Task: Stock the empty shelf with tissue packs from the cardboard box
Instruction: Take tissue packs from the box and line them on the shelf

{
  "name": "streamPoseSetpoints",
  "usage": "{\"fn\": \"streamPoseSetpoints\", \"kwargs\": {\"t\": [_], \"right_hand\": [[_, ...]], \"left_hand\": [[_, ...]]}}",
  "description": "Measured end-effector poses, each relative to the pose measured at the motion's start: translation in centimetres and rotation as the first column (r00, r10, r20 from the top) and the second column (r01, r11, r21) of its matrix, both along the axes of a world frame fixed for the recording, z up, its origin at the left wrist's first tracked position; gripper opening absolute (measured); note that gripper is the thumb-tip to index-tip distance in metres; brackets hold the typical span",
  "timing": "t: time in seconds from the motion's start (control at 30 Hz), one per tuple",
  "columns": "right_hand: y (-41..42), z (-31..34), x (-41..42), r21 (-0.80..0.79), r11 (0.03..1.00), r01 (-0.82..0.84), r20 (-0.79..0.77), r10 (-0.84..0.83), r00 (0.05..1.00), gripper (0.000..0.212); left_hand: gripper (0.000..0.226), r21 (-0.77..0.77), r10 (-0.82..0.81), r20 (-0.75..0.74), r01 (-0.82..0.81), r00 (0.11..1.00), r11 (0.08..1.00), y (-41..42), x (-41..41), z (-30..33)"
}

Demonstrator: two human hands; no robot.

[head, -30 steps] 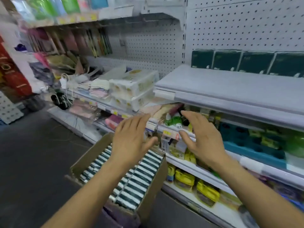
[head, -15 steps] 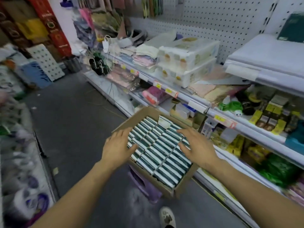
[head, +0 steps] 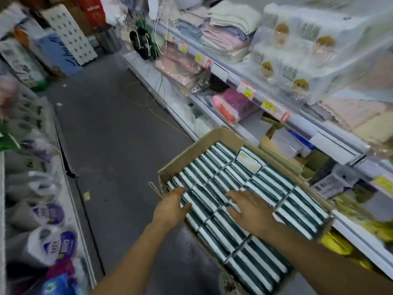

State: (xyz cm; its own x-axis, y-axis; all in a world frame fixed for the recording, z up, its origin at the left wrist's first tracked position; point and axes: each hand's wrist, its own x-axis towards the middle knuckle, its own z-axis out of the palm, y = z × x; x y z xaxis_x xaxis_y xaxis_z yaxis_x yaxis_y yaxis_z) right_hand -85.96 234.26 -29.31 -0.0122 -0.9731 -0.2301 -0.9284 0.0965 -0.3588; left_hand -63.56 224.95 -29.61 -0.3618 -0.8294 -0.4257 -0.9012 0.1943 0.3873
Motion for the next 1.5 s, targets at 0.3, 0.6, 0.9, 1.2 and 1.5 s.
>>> {"fn": "streamPoseSetpoints", "kwargs": {"t": [0.3,0.6,0.9,1.2,1.5], "right_hand": [[-6.8,-8.3,2.7,0.212,0.973,-0.092,-0.083,0.112,0.99,0.057],[-7.8,-10.5,2.6,0.308,0.948,-0.078,0.026,0.074,0.997,0.021],[-7.9,-5.2,2.1,0.331,0.924,0.191,0.268,-0.286,0.92,0.036],[-1.1,4.8,3.1,0.128,0.972,0.198,0.539,-0.235,0.809,0.066],[10.0,14.0,0.5,0.22,0.776,0.591,0.825,-0.471,0.312,0.025]], "left_hand": [[0.07,0.099,-0.169,0.214,0.15,0.962,0.984,-4.8,-2.2,-6.0],[0.065,0.131,-0.173,0.38,0.133,0.909,0.982,-6.7,-4.2,-7.9],[0.066,0.442,0.626,-0.36,-0.464,0.692,0.768,-4.7,-4.7,-4.5],[0.069,0.821,0.851,-0.491,-0.229,0.186,0.523,2.0,-4.9,3.5],[0.053,0.832,0.803,-0.549,0.06,0.231,0.552,10.9,-6.7,12.4]]}}
